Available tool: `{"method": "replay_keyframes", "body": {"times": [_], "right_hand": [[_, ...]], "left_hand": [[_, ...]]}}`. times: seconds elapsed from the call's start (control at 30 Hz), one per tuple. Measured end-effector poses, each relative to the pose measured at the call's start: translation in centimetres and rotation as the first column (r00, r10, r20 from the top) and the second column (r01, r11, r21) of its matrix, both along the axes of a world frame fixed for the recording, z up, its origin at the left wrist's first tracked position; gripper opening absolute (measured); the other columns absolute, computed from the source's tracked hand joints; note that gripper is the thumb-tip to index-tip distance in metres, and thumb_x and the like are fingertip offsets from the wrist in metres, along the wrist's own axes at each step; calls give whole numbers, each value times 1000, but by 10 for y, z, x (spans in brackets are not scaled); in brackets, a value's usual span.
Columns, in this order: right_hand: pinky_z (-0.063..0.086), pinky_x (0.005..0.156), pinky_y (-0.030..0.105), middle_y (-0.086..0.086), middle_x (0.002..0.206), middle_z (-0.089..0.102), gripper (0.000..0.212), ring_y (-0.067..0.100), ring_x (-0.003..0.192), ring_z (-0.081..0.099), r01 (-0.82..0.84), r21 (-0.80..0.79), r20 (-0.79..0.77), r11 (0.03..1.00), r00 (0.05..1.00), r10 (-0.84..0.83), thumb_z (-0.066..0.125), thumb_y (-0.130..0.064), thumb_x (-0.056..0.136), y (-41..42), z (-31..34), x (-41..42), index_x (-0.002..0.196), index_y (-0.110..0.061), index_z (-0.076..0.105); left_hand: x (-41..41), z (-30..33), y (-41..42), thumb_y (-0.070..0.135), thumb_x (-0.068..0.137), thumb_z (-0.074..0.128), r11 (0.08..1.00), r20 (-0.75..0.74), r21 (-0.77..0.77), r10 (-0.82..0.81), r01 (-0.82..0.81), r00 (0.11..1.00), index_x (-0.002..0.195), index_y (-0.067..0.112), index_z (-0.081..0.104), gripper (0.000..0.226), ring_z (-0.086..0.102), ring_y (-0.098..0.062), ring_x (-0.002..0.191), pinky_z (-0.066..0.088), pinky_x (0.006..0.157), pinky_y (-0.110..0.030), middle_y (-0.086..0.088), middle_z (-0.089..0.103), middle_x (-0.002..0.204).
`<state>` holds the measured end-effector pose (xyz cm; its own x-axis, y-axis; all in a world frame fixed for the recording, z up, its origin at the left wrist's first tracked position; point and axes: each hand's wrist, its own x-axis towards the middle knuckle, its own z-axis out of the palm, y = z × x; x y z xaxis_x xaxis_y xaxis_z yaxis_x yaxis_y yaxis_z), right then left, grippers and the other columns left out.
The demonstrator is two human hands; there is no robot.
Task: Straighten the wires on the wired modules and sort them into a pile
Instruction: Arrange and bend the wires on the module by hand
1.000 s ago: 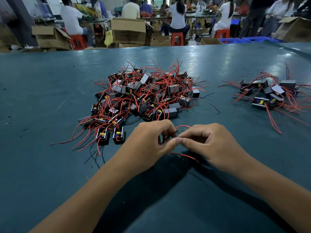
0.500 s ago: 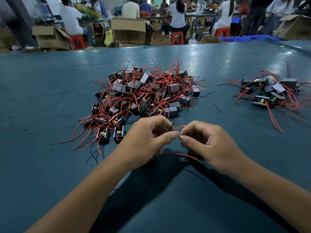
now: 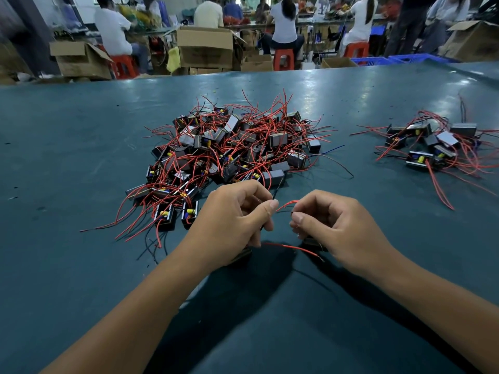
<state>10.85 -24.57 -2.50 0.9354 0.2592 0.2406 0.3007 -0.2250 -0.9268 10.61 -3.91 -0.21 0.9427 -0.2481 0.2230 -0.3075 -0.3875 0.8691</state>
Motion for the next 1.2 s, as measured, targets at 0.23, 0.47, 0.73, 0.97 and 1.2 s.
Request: {"method": "replay_keyframes", "body": {"times": [0.23,0.47,0.73,0.97,1.2], "right_hand": [[55,65,41,7,72,72,7,15,63,65,76,111,-30,991,997,-73,66,-9,93,5,-1,1,86,-8,68],[60,72,45,6,75,75,5,19,74,73,109,168,-54,980,993,-101,69,-9,90,7,-3,-1,85,-10,72],[54,77,61,6,76,75,8,20,75,72,116,168,-51,979,993,-109,69,-9,91,9,-3,-4,85,-13,72],[58,75,49,5,77,75,11,17,74,71,91,162,-29,983,996,-88,69,-9,90,8,-6,-1,84,-16,73],[57,74,33,8,77,74,9,14,71,69,45,165,-3,985,999,-45,71,-7,89,8,-7,1,84,-15,73]], "left_hand": [[-4,-2,-5,19,96,65,990,30,116,-80,76,996,76,19,65,20,59,-14,40,42,47,-18,4,71,65],[-5,-3,-7,20,96,64,990,32,135,-51,47,998,75,18,65,21,55,-12,37,39,43,-16,5,70,62],[-6,-1,-8,19,95,66,983,56,185,-29,18,998,73,19,66,22,51,1,41,36,46,-10,5,69,57],[-7,0,-10,19,93,67,975,75,221,-13,-4,997,71,21,66,22,52,-2,45,38,48,-15,5,67,56],[-8,-1,-10,20,92,67,976,95,216,10,-30,995,71,23,68,21,57,-18,47,41,47,-21,3,66,54]]}}
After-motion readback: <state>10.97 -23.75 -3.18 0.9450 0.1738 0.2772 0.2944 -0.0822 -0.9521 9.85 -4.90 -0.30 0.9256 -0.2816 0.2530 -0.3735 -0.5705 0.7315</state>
